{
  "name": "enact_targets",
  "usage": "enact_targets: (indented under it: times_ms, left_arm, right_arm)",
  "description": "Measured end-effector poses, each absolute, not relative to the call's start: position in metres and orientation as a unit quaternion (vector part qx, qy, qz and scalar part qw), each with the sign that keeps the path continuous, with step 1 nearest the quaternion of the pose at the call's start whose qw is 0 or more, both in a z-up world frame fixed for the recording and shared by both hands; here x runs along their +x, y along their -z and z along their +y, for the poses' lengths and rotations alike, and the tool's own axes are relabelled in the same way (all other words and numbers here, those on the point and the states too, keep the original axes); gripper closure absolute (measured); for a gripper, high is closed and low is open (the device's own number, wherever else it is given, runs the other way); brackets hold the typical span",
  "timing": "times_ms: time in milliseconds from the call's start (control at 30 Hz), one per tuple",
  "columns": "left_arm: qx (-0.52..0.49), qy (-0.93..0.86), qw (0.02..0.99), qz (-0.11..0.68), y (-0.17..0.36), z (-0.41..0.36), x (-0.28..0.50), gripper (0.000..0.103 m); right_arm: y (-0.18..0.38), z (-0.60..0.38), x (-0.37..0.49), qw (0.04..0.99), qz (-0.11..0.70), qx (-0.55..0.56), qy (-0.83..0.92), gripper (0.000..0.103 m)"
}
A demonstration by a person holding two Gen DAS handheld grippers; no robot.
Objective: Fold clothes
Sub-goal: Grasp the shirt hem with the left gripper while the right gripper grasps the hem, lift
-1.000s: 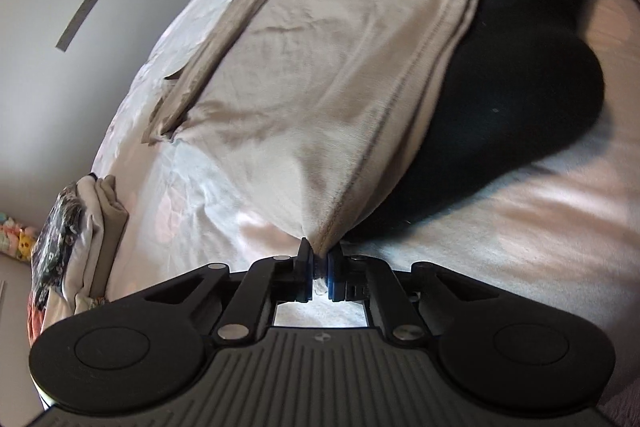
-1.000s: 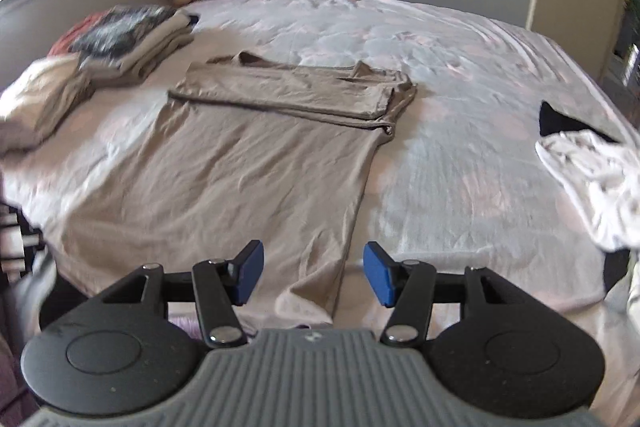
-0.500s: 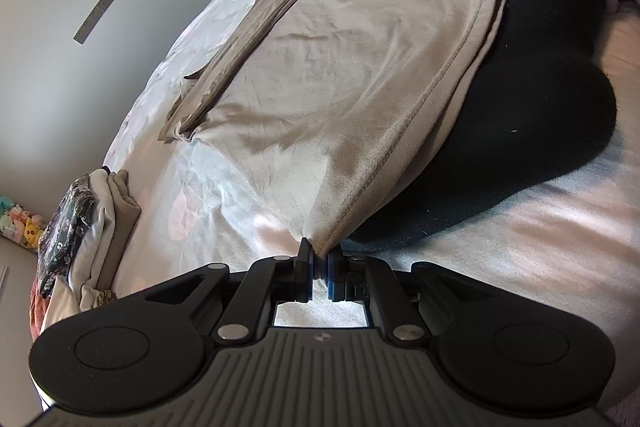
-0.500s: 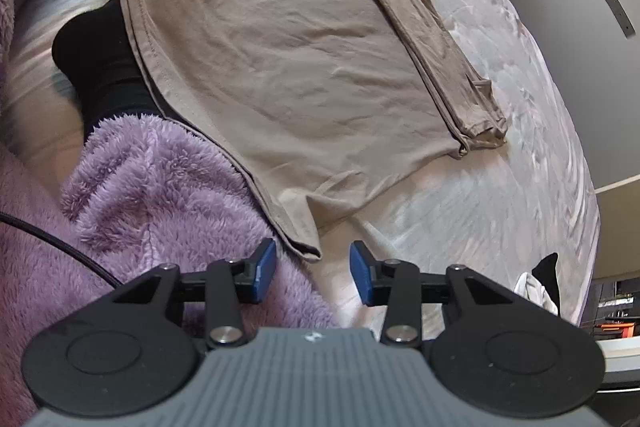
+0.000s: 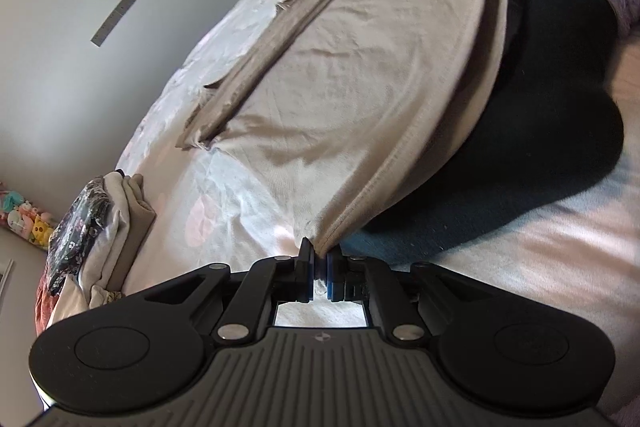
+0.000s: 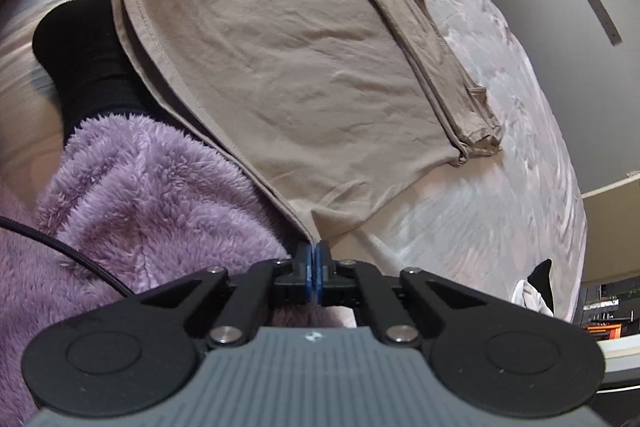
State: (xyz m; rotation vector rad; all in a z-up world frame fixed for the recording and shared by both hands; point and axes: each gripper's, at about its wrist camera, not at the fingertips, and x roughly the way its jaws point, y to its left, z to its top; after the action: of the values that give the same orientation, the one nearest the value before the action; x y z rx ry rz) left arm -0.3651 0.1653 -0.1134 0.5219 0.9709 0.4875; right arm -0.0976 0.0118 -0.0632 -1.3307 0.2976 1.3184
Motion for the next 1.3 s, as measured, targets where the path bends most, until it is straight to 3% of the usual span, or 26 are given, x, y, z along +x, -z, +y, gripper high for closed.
enact_targets:
  times_ms: [433,833,1067,1300]
  left_arm:
    - [0.183,-0.283,0.867,0.366,0.014,0.220,-0.353,0.100]
    - [0.184,-0.289,0.850,0.401,-0.046,0.320,-0.269,0.100]
    - [0.172,-0.279,0.835,0.441,-0.043,0.391,-0.207,0.100]
    - [0.125,-0.261,0.822,0.491,0.004,0.474,-0.143,0.100]
  right_arm:
    - [-0.011,0.030,-0.072,0.726,0.085,-0.456,-0.508,0.101]
    - [-0.060,0.110,-0.008,0.764,0.066,-0.414,-0.491,0.100]
    - [-0.061,0.186,0.048,0.765,0.076,-0.404,-0.495,0.100]
    - [-0.010,0.268,0.115,0.753,0.131,-0.402,-0.504,0.100]
